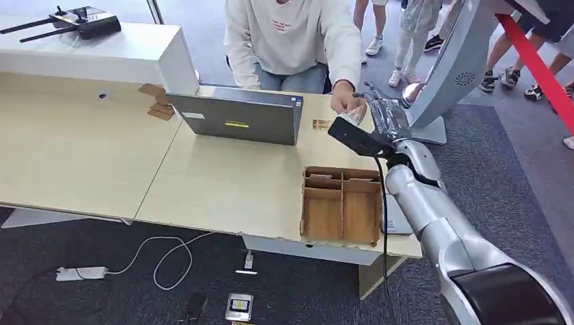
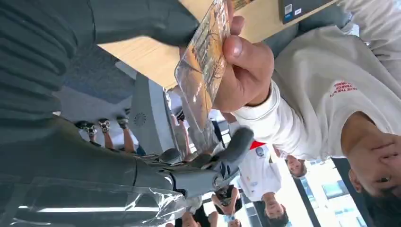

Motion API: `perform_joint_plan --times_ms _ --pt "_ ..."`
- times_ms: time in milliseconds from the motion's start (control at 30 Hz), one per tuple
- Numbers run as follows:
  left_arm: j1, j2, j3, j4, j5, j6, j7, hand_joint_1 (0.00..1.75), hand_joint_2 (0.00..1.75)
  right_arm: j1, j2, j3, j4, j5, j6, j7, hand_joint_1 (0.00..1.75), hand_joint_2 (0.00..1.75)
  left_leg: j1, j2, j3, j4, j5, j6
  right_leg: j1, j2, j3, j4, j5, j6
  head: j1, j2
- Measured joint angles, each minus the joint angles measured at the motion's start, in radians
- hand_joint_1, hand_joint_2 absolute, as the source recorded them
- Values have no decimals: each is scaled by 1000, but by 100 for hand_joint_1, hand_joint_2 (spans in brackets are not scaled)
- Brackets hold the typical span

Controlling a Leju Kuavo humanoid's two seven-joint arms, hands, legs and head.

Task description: Pass the card to the sensor for recognition and then transmit it.

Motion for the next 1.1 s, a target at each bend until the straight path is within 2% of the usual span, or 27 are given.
perform_joint_plan --times_ms 333,567,667,800,1100 --pt "3 -4 0 0 0 0 -13 0 0 -43 -8 -3 21 -18 -54 -13 0 175 0 0 0 0 0 0 0 0 0 0 0 0 0 0" --pt "10 -3 0 0 0 6 -21 0 0 -80 -47 -40 23 -74 -198 -30 0 175 0 0 0 0 0 0 0 0 0 0 0 0 0 0" --pt "14 -3 2 0 0 8 -13 0 0 -88 -67 -66 19 -112 -221 -33 0 175 0 0 0 0 0 0 0 0 0 0 0 0 0 0" --pt "18 -4 6 0 1 13 14 0 0 -85 -94 -103 13 -168 -201 -29 0 175 0 0 0 0 0 0 0 0 0 0 0 0 0 0" --pt "19 -8 10 0 16 16 48 0 0 -11 -158 -153 -39 -228 -40 34 0 175 0 0 0 0 0 0 0 0 0 -1 0 0 0 0"
